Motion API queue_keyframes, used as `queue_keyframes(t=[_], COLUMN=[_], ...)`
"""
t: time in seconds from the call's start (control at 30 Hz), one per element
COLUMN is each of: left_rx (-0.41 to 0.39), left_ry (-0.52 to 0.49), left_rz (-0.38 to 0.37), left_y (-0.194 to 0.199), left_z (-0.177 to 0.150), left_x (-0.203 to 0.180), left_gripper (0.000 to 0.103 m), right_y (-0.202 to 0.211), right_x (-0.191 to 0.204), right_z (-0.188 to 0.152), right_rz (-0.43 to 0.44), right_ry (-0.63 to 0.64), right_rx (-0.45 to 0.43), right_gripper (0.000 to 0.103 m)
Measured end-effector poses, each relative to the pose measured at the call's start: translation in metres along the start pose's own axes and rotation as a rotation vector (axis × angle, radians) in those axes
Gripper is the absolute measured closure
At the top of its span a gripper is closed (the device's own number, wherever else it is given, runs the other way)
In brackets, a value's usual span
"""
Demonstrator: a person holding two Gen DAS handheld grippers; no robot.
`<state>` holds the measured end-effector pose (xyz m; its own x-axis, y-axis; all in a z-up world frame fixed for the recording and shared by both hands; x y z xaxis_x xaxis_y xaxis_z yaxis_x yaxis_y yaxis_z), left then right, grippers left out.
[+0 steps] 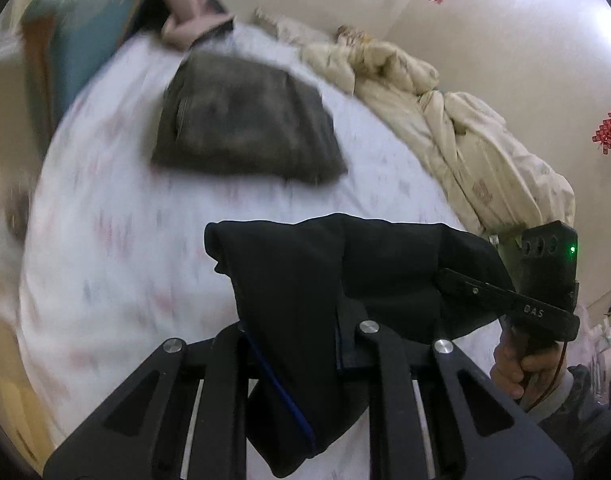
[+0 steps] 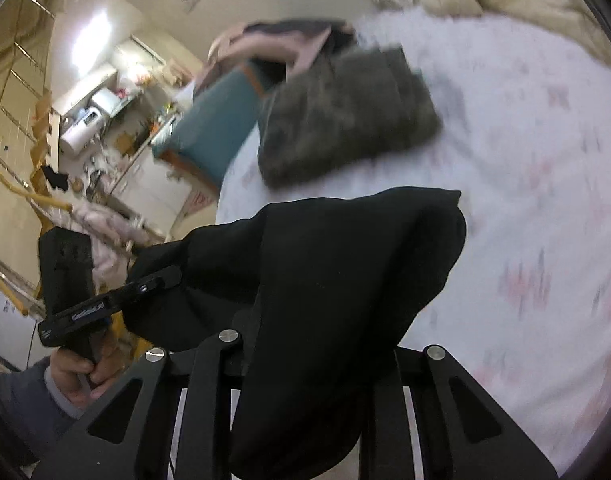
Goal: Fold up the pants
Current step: 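Carry the folded pants with both grippers onto the camouflage stack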
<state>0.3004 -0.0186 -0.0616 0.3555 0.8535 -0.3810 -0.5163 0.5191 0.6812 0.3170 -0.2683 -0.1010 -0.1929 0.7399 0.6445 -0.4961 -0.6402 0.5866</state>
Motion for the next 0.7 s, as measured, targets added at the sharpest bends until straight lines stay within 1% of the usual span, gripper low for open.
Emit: queue_keyframes(t=[0.1,0.13,0.17,0.2,0.23,0.27,0.33,0.43,0.5,0.57,0.6,0.63,0.67,0.7], left_rx=[-0.026,-0.035,-0.039,-0.045,-0.052,-0.060,-0.066,-0.061,-0.023,-0.028,-0.035,-0.033,-0.033,-0.041], left_ry=[-0.037,-0.051,-0.064,-0.087,-0.102,-0.108,-0.106,-0.094,-0.082,-0.105,-0.095,-0.088,-0.077,-0.068], left_rz=[0.030,0.041,0.050,0.070,0.082,0.087,0.112,0.160,0.181,0.201,0.199,0.191,0.175,0.154], left_y=[-0.017,-0.026,-0.033,-0.047,-0.058,-0.063,-0.087,-0.121,-0.146,-0.163,-0.171,-0.174,-0.177,-0.178], left_z=[0.057,0.078,0.095,0.121,0.140,0.151,0.183,0.212,0.217,0.220,0.220,0.219,0.219,0.217], left_x=[0.013,0.019,0.024,0.035,0.044,0.051,0.075,0.107,0.125,0.139,0.148,0.153,0.156,0.160], left_gripper=[0.089,0.089,0.089,0.089,0.089,0.089,0.089,0.089,0.089,0.086,0.082,0.080,0.079,0.073], right_y=[-0.026,-0.039,-0.049,-0.060,-0.072,-0.082,-0.107,-0.148,-0.175,-0.194,-0.198,-0.202,-0.203,-0.202], right_x=[0.003,0.003,0.002,0.003,0.003,0.002,-0.001,-0.010,-0.024,-0.043,-0.054,-0.070,-0.084,-0.091], right_z=[0.061,0.089,0.108,0.125,0.148,0.167,0.203,0.231,0.244,0.253,0.257,0.262,0.267,0.268], right_rz=[-0.016,-0.027,-0.030,-0.034,-0.036,-0.039,-0.038,-0.079,-0.103,-0.117,-0.129,-0.149,-0.142,-0.140], right_ry=[0.046,0.065,0.073,0.079,0.084,0.093,0.102,0.126,0.116,0.087,0.072,0.044,0.003,-0.010], right_rx=[-0.011,-0.014,-0.012,-0.014,-0.016,-0.015,-0.012,0.024,0.045,0.057,0.053,0.042,0.031,0.024], right_gripper=[0.081,0.081,0.081,0.081,0.081,0.081,0.081,0.081,0.081,0.078,0.069,0.060,0.056,0.049])
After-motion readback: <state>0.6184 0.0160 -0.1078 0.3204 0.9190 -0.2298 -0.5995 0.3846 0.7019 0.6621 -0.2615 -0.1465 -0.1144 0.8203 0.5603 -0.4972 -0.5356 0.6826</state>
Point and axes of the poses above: each gripper's, at about its wrist camera, not at the fingertips, and y roughly against the way its jaws point, x to its left, z to its top, the point moved 7 cm from there along -y, roughly the way its jaws point, and after that the axes turned 5 degrees about -y, right-handed, at the moved point
